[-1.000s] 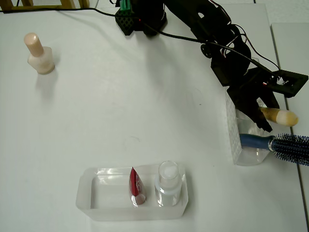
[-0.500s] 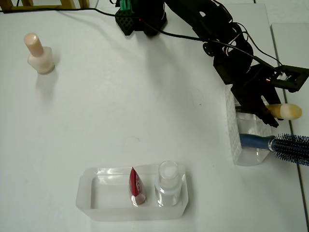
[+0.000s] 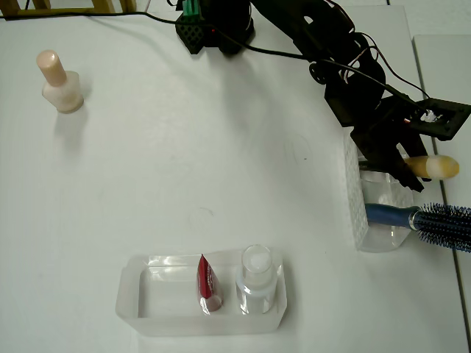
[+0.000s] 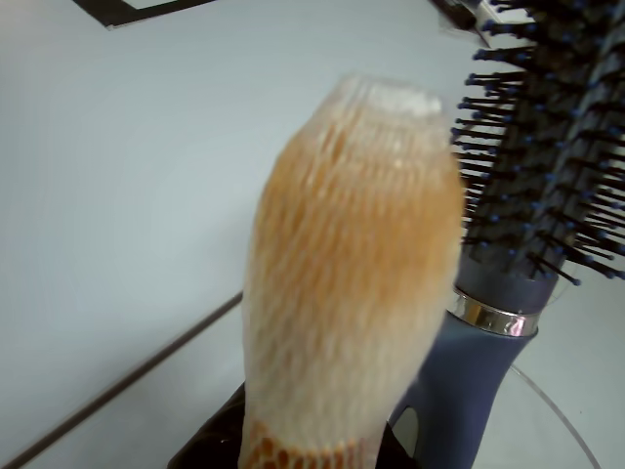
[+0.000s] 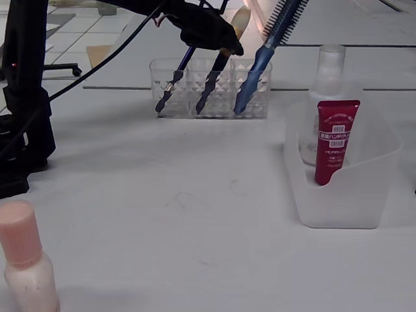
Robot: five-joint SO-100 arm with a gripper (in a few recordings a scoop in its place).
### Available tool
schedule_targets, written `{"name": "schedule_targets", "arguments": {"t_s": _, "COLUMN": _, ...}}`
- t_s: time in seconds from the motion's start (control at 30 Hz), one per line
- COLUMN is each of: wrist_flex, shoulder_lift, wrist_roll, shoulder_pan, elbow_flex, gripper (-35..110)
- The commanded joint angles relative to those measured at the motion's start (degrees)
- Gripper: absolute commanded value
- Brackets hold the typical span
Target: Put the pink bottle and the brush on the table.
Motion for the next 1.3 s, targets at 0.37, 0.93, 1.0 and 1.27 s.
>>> {"name": "schedule_targets", "arguments": {"t_s": 0.37, "wrist_flex": 13.36, "shoulder_lift": 12.92, "wrist_roll": 1.93, "shoulder_pan": 0.70, "elbow_flex": -5.10, "gripper": 0}}
{"name": "schedule_targets", "arguments": {"t_s": 0.93, "wrist_flex": 38.76, "shoulder_lift": 20.92, "wrist_roll": 10.55, "shoulder_pan": 1.14, "elbow_flex": -24.96, "gripper": 0}}
{"name": "schedule_targets", "arguments": {"t_s": 1.0, "wrist_flex": 41.22, "shoulder_lift": 21.62, "wrist_roll": 10.55, "shoulder_pan": 1.67, "elbow_flex": -26.54, "gripper": 0}}
{"name": "schedule_targets", "arguments": {"t_s": 1.27, "wrist_flex": 48.34, "shoulder_lift": 25.58, "wrist_roll": 10.20, "shoulder_pan": 7.12, "elbow_flex": -29.18, "gripper": 0}}
